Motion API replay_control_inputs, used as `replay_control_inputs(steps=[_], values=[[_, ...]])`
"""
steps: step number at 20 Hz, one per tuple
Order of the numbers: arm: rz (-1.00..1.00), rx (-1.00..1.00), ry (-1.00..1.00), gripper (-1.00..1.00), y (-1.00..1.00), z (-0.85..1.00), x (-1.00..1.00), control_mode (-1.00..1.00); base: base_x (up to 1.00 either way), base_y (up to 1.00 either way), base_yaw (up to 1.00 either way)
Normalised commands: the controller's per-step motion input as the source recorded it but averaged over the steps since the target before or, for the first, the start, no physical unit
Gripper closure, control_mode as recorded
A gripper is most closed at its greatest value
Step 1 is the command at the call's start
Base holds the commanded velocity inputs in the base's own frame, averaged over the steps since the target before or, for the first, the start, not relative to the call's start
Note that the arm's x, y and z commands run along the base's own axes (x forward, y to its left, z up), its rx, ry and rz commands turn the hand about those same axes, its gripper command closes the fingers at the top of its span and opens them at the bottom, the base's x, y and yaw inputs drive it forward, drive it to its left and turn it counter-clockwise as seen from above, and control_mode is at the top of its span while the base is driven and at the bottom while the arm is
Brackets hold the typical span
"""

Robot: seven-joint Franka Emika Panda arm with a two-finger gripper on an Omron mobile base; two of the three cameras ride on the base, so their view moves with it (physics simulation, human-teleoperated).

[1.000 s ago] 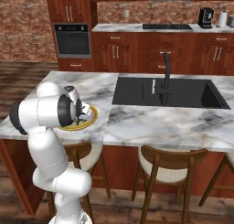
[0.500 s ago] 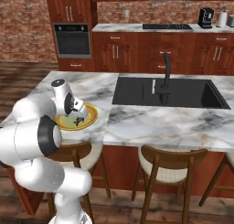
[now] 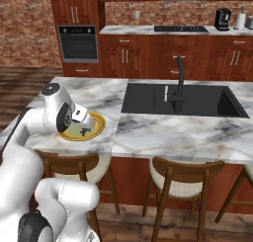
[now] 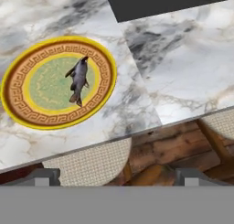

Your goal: Take the cheese, fish, and lemon from the fridge and place them on the plate on the dining counter to create an appetizer plate.

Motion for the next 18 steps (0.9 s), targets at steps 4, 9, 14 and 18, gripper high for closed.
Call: replay_control_inputs(steps=[4,9,14,18], values=[[-0.04,0.0,-0.07,-1.0,-0.2,0.58,-1.0,-1.0,0.0,0.0,0.0],[-0.01,0.0,-0.07,-1.0,-0.04,0.63,-1.0,-1.0,0.0,0.0,0.0],[0.04,0.0,-0.08,-1.0,0.0,0.63,-1.0,-1.0,0.0,0.0,0.0],[0.11,0.0,-0.11,-1.0,-0.03,0.56,-1.0,-1.0,0.0,0.0,0.0]])
